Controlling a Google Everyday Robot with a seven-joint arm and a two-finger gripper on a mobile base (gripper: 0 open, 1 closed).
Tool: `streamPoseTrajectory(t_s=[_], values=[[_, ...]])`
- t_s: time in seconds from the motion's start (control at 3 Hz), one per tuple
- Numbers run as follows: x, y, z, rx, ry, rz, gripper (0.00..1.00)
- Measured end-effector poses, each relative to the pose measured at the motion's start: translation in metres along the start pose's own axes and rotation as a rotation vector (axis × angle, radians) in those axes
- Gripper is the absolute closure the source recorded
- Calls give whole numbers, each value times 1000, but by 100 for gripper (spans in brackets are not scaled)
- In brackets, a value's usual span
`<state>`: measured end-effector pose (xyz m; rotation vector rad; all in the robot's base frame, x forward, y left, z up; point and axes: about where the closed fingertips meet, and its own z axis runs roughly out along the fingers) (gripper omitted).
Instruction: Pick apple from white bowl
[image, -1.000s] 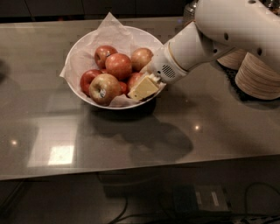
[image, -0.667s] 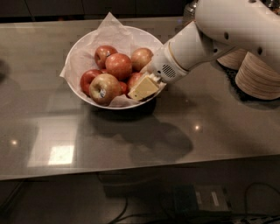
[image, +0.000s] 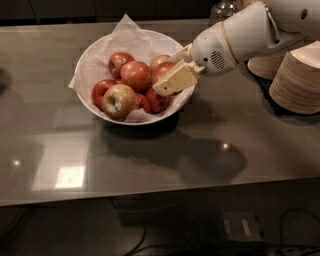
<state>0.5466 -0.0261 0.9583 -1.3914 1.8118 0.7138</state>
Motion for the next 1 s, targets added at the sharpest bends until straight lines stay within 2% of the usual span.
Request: streamPoseTrajectory(t_s=[0.33,0.67,1.0], values=[[-18,-7,-24,-38,-92,-27,100],[-34,-15,-41,-110,-147,-85,100],[-34,-15,-41,-110,-147,-85,100]])
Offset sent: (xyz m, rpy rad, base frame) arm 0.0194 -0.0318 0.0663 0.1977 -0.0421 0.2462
